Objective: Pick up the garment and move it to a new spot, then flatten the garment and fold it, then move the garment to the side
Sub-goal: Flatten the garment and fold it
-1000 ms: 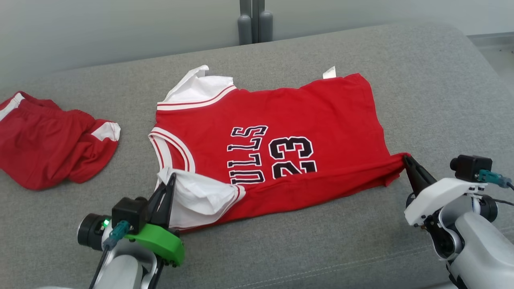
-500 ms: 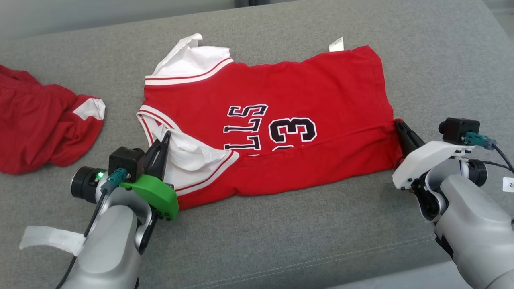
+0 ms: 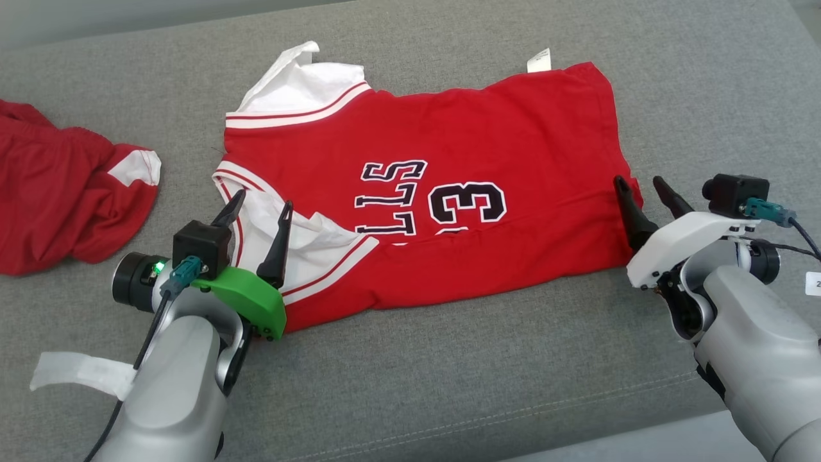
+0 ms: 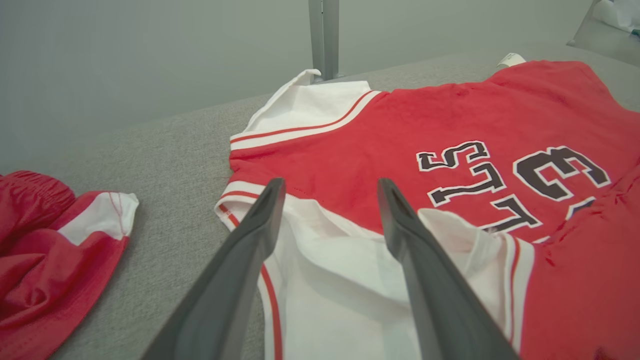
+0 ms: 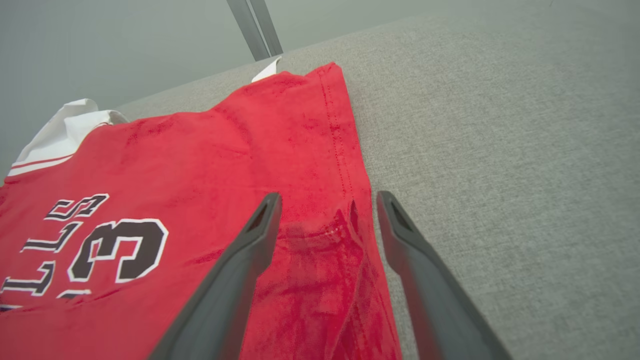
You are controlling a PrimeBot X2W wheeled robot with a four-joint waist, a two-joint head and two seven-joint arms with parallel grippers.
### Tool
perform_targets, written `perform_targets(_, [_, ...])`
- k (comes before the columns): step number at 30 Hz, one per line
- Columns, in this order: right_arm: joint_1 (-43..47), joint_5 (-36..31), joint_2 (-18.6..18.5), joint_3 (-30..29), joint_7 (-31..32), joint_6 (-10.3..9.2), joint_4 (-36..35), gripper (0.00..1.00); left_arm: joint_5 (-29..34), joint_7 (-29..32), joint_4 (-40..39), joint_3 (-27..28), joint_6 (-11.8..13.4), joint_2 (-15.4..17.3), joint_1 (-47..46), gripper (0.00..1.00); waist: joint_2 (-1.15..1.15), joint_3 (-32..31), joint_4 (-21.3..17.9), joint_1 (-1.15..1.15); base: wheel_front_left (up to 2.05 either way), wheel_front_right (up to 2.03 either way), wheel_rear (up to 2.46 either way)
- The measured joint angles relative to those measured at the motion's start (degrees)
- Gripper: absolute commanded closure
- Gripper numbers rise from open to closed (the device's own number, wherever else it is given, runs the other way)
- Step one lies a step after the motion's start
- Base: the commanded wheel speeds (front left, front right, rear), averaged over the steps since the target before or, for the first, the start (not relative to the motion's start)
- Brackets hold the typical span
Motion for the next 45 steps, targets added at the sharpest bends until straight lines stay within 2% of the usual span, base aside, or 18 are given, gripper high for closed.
perform_targets(4, [2.2, -1.6, -1.3, -2.6, -0.1, 0.00, -3.2, 0.00, 1.2, 0.0, -3.6, 1.7, 0.3, -0.8, 3.2, 0.00, 0.00, -1.0, 0.2, 0.00, 0.00, 0.00, 0.00])
perform_targets(10, [7.6, -8.2, -2.6, -7.1, -0.1, 0.00, -7.7, 0.00, 3.2, 0.0, -9.4, 4.5, 1.2, -1.4, 9.7, 0.00, 0.00, -3.0, 0.8, 0.00, 0.00, 0.00, 0.00])
perform_targets(16, [12.8, -12.5, -2.0, -11.4, -0.1, 0.00, -11.5, 0.00, 4.8, 0.0, -14.5, 7.4, 2.2, -2.0, 15.9, 0.00, 0.00, -4.8, 1.1, 0.00, 0.00, 0.00, 0.00])
perform_targets(22, [16.2, -16.1, -0.7, -13.2, -0.1, 0.00, -12.9, 0.00, 6.3, 0.0, -16.6, 9.2, 2.4, -2.7, 19.5, 0.00, 0.00, -5.4, 1.4, 0.00, 0.00, 0.00, 0.00])
perform_targets(45, [15.4, -25.8, 1.9, -16.3, -0.1, 0.00, -7.3, 0.00, 9.3, 0.0, -9.6, 10.7, 1.9, -4.1, 20.3, 0.00, 0.00, -2.1, 2.4, 0.00, 0.00, 0.00, 0.00])
